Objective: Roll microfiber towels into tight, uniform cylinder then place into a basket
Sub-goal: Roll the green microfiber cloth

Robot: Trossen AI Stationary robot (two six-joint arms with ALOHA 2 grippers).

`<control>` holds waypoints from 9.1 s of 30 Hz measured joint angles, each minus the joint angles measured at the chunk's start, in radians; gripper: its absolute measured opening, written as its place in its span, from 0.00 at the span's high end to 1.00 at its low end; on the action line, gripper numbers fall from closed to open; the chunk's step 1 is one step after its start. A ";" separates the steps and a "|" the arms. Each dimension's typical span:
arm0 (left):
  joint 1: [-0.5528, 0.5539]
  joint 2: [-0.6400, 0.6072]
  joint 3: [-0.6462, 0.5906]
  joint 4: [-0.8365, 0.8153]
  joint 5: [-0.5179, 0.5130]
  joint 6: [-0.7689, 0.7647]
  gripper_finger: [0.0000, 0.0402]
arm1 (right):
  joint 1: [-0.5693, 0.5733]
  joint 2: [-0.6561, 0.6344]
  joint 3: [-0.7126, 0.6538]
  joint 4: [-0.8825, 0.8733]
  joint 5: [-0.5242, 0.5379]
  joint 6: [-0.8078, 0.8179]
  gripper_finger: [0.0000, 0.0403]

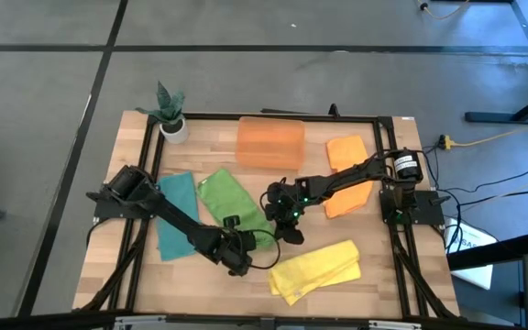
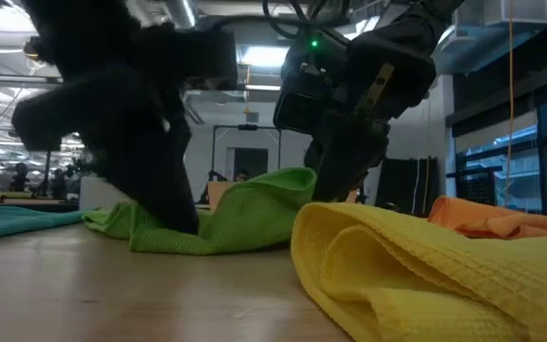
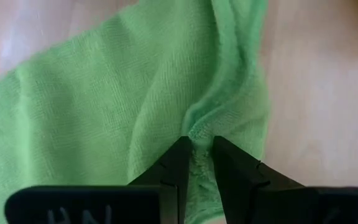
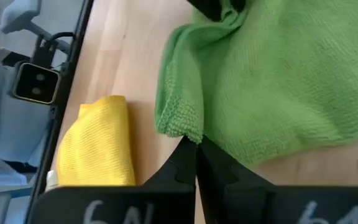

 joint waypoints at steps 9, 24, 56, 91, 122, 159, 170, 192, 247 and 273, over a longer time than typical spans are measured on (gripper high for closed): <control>-0.001 0.009 0.002 -0.010 0.046 -0.039 0.84 | -0.011 0.000 0.000 0.005 0.140 -0.005 0.99; -0.009 0.009 0.002 -0.040 0.106 -0.087 0.84 | -0.016 0.000 0.000 0.008 0.175 -0.066 0.92; -0.018 0.011 0.000 -0.083 0.127 -0.241 0.84 | 0.062 -0.122 -0.004 0.020 0.316 -0.342 0.74; -0.033 0.011 -0.002 -0.079 0.112 -0.271 0.84 | 0.102 0.043 -0.040 0.236 0.465 -0.502 0.74; -0.146 -0.151 -0.005 -0.097 0.027 -0.094 0.84 | 0.080 0.053 -0.039 0.241 0.523 -0.464 0.74; -0.136 0.023 0.002 -0.038 -0.062 0.000 0.84 | 0.078 0.053 -0.039 0.238 0.521 -0.463 0.74; -0.140 0.022 0.002 -0.066 -0.070 -0.004 0.85 | 0.078 0.053 -0.039 0.238 0.521 -0.463 0.74; -0.134 0.021 0.000 -0.161 -0.065 -0.087 1.00 | 0.079 0.031 -0.041 0.219 0.523 -0.467 0.74; -0.114 0.022 0.016 -0.158 -0.007 -0.090 1.00 | 0.213 0.064 -0.038 0.250 0.777 -0.832 0.99; -0.080 0.025 0.156 -0.246 0.189 -0.193 1.00 | 0.136 0.041 0.177 -0.173 0.241 -0.452 1.00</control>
